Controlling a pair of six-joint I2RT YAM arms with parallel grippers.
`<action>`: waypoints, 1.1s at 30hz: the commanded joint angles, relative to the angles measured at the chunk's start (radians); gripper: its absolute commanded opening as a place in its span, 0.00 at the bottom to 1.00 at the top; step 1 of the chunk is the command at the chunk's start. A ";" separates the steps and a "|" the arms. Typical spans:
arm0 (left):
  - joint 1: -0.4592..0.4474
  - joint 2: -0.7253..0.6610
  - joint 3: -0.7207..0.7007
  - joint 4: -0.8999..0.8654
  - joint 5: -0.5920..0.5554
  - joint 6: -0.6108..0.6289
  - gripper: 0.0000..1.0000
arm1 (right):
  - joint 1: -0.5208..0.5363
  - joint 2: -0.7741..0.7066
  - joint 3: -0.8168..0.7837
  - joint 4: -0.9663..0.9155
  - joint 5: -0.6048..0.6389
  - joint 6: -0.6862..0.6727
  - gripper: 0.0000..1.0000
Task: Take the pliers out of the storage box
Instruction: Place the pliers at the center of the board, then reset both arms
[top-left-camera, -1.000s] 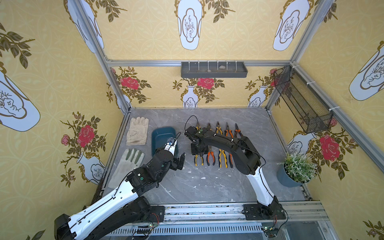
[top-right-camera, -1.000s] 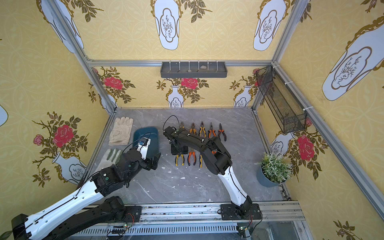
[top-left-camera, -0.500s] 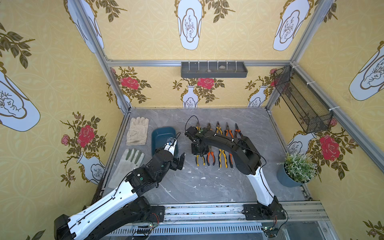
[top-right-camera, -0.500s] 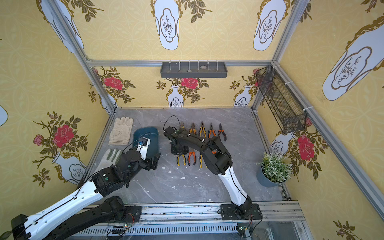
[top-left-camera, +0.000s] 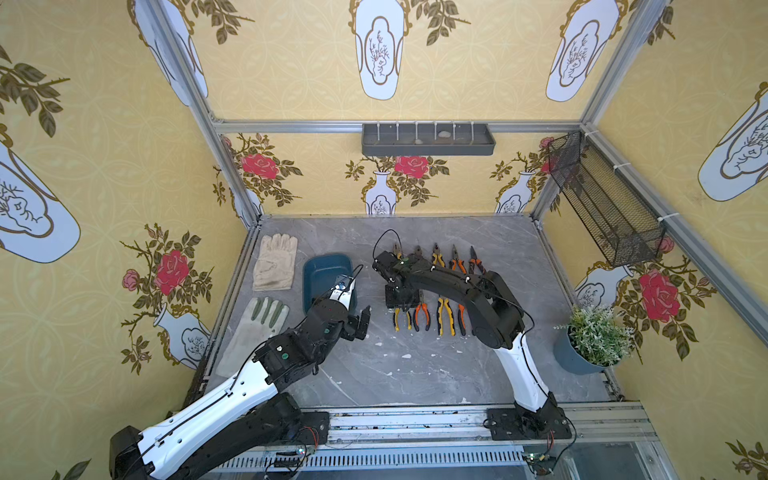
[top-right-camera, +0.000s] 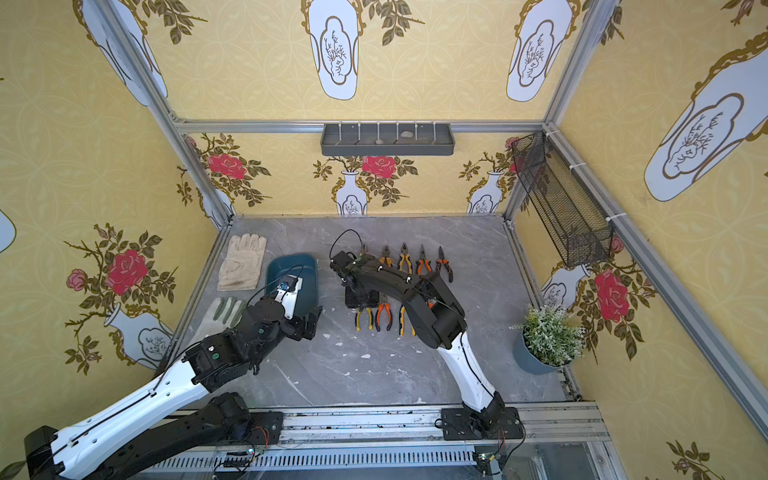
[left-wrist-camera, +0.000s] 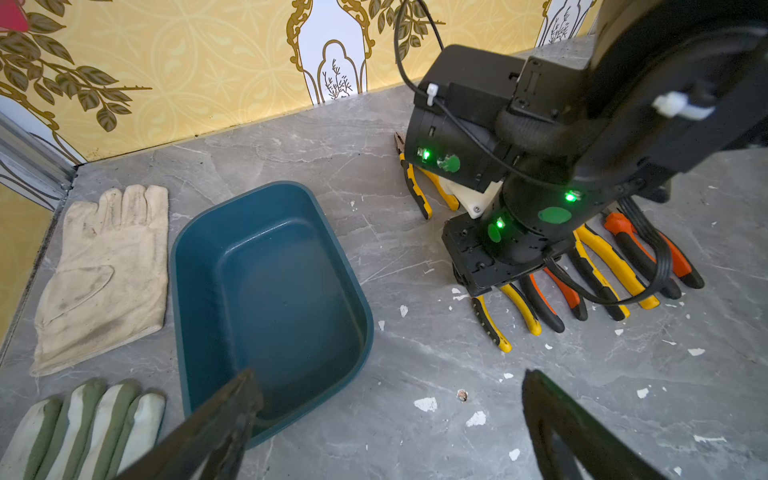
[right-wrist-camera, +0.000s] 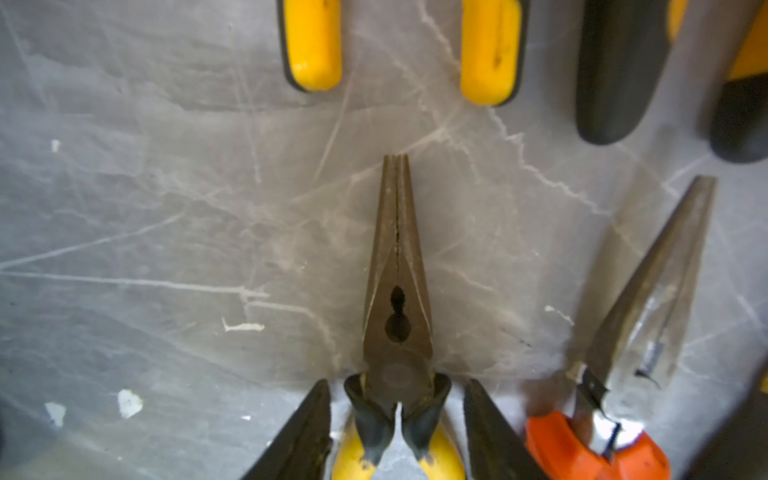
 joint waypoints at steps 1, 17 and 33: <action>0.001 0.003 0.009 0.002 0.005 -0.004 0.99 | -0.003 -0.031 -0.003 0.007 0.000 -0.009 0.60; 0.550 0.050 -0.022 0.265 -0.051 -0.169 0.99 | -0.390 -0.850 -0.439 0.370 0.089 -0.250 0.97; 0.782 0.418 -0.161 0.643 0.085 0.180 0.99 | -0.743 -1.084 -1.435 1.404 0.237 -0.664 0.97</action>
